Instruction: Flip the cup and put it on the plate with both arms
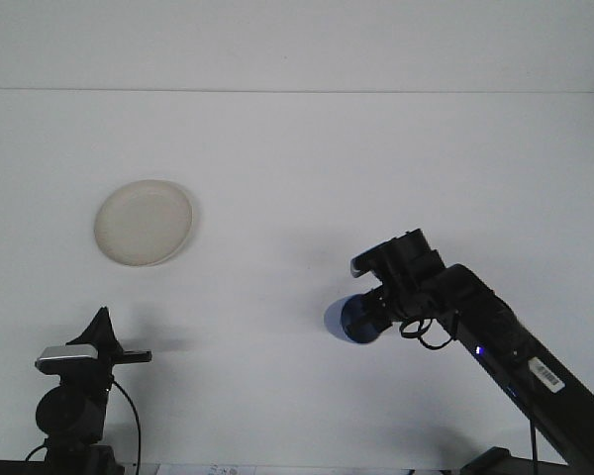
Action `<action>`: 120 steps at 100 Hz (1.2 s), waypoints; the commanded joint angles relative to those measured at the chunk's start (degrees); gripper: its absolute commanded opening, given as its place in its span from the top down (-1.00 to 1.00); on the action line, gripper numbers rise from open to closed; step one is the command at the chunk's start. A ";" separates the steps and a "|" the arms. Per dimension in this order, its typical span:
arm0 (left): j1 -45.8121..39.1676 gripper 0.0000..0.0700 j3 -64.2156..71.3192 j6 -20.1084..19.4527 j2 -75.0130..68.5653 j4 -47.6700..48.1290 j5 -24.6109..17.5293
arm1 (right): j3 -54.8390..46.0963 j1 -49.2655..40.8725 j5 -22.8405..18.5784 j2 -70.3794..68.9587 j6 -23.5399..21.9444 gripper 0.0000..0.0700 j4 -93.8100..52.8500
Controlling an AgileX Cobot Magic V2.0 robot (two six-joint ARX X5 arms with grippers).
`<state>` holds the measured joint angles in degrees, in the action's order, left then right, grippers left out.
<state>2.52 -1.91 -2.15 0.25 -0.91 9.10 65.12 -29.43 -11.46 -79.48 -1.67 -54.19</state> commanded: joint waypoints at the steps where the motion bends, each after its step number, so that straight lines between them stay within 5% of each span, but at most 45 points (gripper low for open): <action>1: 0.00 0.96 1.09 0.26 -0.09 -0.79 0.28 | 1.31 -2.19 0.76 -2.40 0.57 1.00 -1.51; 41: 0.00 0.96 1.09 0.26 -0.09 -0.79 0.28 | 1.31 -8.63 2.93 -5.11 -0.09 0.96 -4.04; 45: 0.02 0.96 1.09 0.26 -0.09 -0.79 0.28 | 1.31 -8.63 2.93 -5.11 -0.20 0.80 -4.00; 55: 0.02 0.97 1.09 0.26 -0.09 -0.79 0.26 | 1.46 -8.63 2.84 -5.05 -0.48 0.02 -4.02; 60: 0.02 0.97 1.09 0.26 -0.09 -0.79 0.28 | 1.79 -8.63 2.62 -4.94 -0.44 -0.14 -4.13; 104: 0.02 0.97 1.09 0.26 -0.09 -0.81 0.28 | 8.59 -8.39 2.01 1.27 1.77 -0.16 -4.04; 120: 0.02 0.96 1.09 0.26 -0.09 -0.79 0.28 | 8.50 -7.67 5.84 10.99 3.19 -0.16 -2.05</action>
<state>2.52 -1.91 -2.15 0.25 -0.91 9.10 72.29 -36.99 -7.60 -71.79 0.23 -57.60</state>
